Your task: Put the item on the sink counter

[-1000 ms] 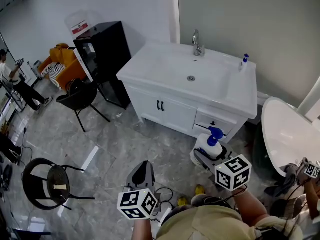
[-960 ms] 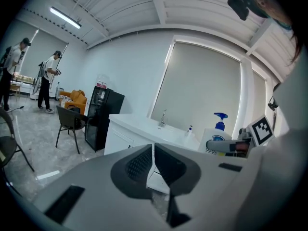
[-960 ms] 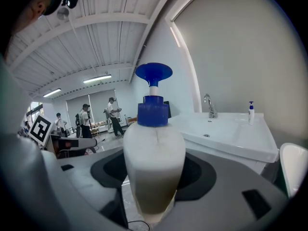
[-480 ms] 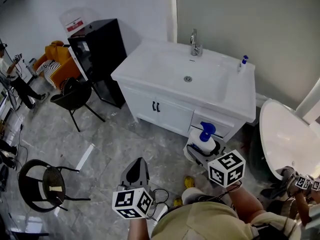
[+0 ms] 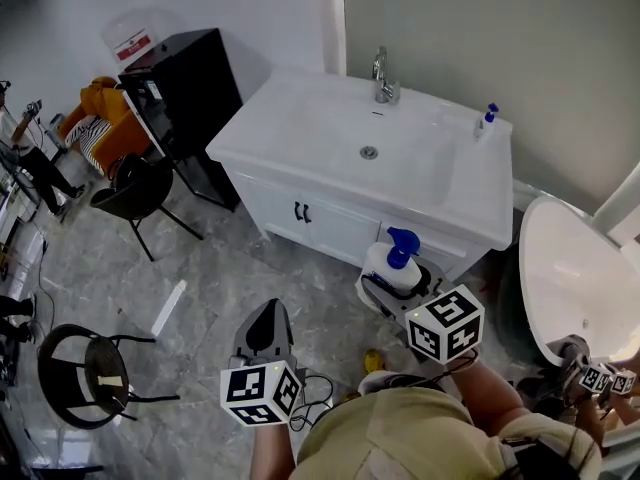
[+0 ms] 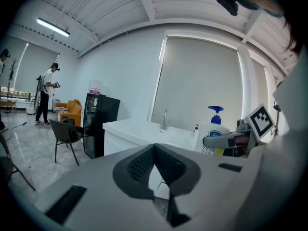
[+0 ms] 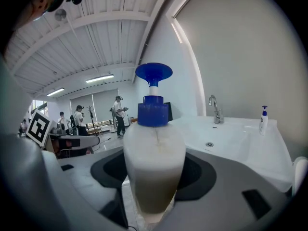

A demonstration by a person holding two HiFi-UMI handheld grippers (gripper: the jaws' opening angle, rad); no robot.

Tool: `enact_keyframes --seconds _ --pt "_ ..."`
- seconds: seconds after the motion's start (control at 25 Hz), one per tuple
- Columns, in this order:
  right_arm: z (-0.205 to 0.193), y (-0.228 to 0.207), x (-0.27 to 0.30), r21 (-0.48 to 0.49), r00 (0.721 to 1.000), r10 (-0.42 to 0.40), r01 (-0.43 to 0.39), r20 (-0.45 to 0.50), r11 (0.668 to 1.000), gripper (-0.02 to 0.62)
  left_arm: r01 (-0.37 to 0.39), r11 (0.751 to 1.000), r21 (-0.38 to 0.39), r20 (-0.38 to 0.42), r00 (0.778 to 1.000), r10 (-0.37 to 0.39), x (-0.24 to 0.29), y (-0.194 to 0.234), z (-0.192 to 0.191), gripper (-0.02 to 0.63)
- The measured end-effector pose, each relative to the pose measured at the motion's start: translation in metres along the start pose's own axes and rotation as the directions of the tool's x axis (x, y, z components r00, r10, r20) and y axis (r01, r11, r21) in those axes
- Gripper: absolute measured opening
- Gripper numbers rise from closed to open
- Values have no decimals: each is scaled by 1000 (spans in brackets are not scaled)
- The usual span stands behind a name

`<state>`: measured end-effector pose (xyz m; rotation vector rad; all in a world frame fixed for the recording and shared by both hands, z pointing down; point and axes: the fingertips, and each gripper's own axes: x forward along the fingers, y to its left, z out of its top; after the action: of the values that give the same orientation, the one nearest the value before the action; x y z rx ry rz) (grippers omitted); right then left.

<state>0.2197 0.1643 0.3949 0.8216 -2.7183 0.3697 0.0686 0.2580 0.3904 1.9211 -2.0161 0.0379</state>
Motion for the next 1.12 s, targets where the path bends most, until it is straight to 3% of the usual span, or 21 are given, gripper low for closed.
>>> enact_keyframes --seconds 0.68,0.88,1.12 --pt "8 -70 39 17 997 58 -57 -43 998 279 -24 1000 -17 -48 999 23 81 -22 7 35" --pt "5 -85 47 14 995 78 -78 -62 997 279 -38 999 5 -51 998 38 100 -30 8 35" --pt "1 -91 55 4 993 91 -91 -77 996 279 -29 999 -27 -50 998 28 116 -32 6 35"
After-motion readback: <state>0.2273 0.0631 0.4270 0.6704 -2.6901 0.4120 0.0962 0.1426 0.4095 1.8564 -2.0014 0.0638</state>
